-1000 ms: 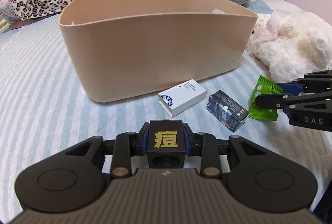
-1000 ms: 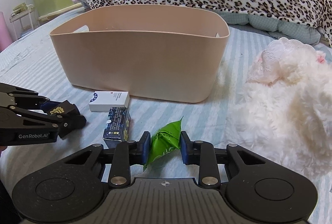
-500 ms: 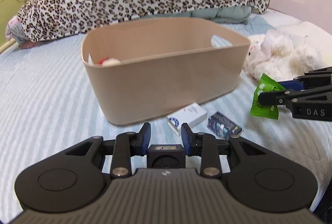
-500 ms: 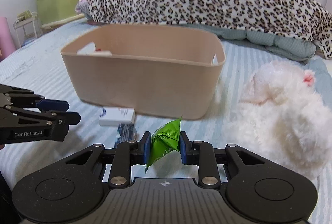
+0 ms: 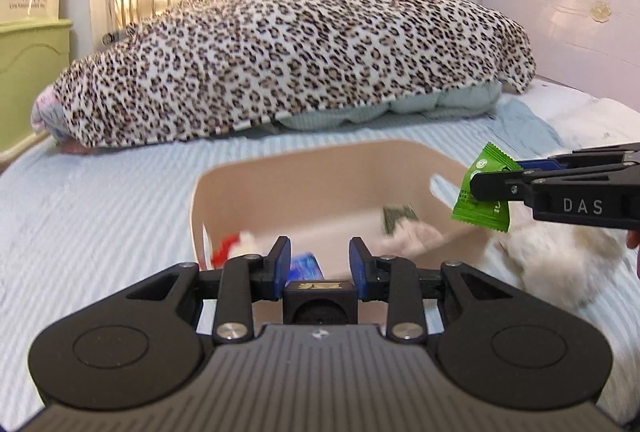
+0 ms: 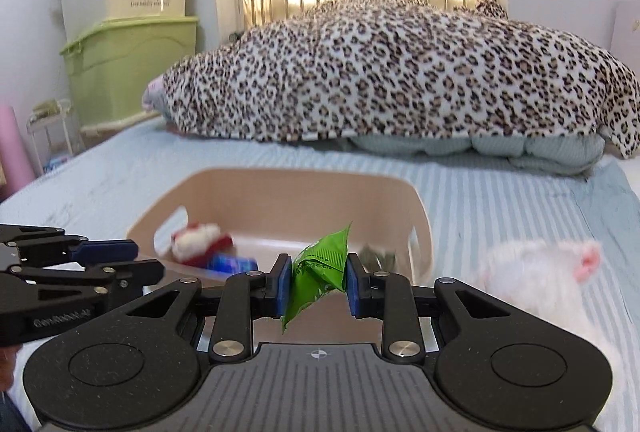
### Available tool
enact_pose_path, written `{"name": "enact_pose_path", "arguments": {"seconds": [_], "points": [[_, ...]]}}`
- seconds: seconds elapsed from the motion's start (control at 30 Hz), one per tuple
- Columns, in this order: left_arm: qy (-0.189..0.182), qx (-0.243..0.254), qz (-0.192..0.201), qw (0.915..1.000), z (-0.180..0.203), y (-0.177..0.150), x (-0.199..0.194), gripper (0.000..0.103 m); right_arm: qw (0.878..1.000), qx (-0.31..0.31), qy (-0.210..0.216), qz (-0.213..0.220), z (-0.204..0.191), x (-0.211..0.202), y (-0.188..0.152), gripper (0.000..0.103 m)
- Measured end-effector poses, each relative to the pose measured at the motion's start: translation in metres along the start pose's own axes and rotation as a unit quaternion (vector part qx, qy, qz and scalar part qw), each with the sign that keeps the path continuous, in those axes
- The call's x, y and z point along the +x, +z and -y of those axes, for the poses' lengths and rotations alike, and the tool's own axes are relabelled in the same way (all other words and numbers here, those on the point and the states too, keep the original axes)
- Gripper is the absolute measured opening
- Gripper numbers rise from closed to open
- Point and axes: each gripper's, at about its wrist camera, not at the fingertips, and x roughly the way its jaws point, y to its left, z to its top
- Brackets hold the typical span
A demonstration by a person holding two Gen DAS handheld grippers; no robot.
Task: Organize objects
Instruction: 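Drop black box with left tool while right tool drops green candy into basket, then grasp the white medicine box with left tool while right tool grasps dark box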
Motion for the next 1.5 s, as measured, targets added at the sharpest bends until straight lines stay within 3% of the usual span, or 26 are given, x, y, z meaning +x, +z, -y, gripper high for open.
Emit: {"name": "enact_pose_path", "arguments": {"seconds": [0.17,0.37,0.47,0.6,0.77,0.8,0.87,0.93,1.0,1.07,1.1,1.17,1.5], "points": [[0.021,0.000,0.010,0.9997,-0.003,0.022,0.029,0.034,1.000,0.005,-0.002,0.015,-0.003,0.019,0.024,0.026],[0.049,-0.004,-0.025,0.9985,-0.010,0.026,0.080,0.034,1.000,-0.002,-0.023,0.008,-0.003,0.056,0.037,0.026],[0.060,0.002,-0.052,0.9969,-0.009,0.019,0.102,0.034,0.999,0.014,-0.033,-0.010,0.000,0.078,0.034,0.026],[0.041,-0.020,-0.091,0.9948,-0.014,0.003,0.121,0.034,0.998,0.006,-0.048,-0.045,-0.001,0.104,0.021,0.026],[0.042,-0.012,-0.103,0.9937,-0.014,-0.001,0.122,0.034,0.994,0.007,-0.052,-0.101,0.000,0.128,0.006,0.027],[0.046,-0.011,-0.100,0.9938,-0.015,0.000,0.119,0.035,0.993,0.007,-0.052,-0.107,-0.001,0.127,0.004,0.039],[0.054,-0.007,-0.093,0.9942,-0.015,0.003,0.112,0.044,0.993,-0.003,-0.056,-0.101,-0.003,0.122,0.003,0.043],[0.055,-0.007,-0.083,0.9950,-0.016,0.006,0.100,0.075,0.994,-0.010,-0.061,-0.092,-0.003,0.111,0.004,0.054],[0.059,-0.009,-0.074,0.9955,-0.015,0.008,0.086,0.082,0.995,-0.005,-0.059,-0.078,-0.001,0.097,0.006,0.073],[0.059,-0.007,-0.074,0.9955,-0.014,0.011,0.075,0.085,0.996,0.000,-0.057,-0.064,0.002,0.080,0.008,0.082],[0.060,-0.005,-0.074,0.9954,-0.013,0.012,0.070,0.086,0.997,0.002,-0.056,-0.059,0.003,0.074,0.009,0.094],[0.062,-0.003,-0.072,0.9955,-0.012,0.012,0.058,0.088,0.997,0.003,-0.054,-0.058,0.007,0.064,0.010,0.103],[0.051,-0.030,-0.078,0.9952,-0.014,-0.013,0.020,0.095,0.995,0.009,-0.047,-0.085,0.012,0.031,-0.014,0.103]]}}
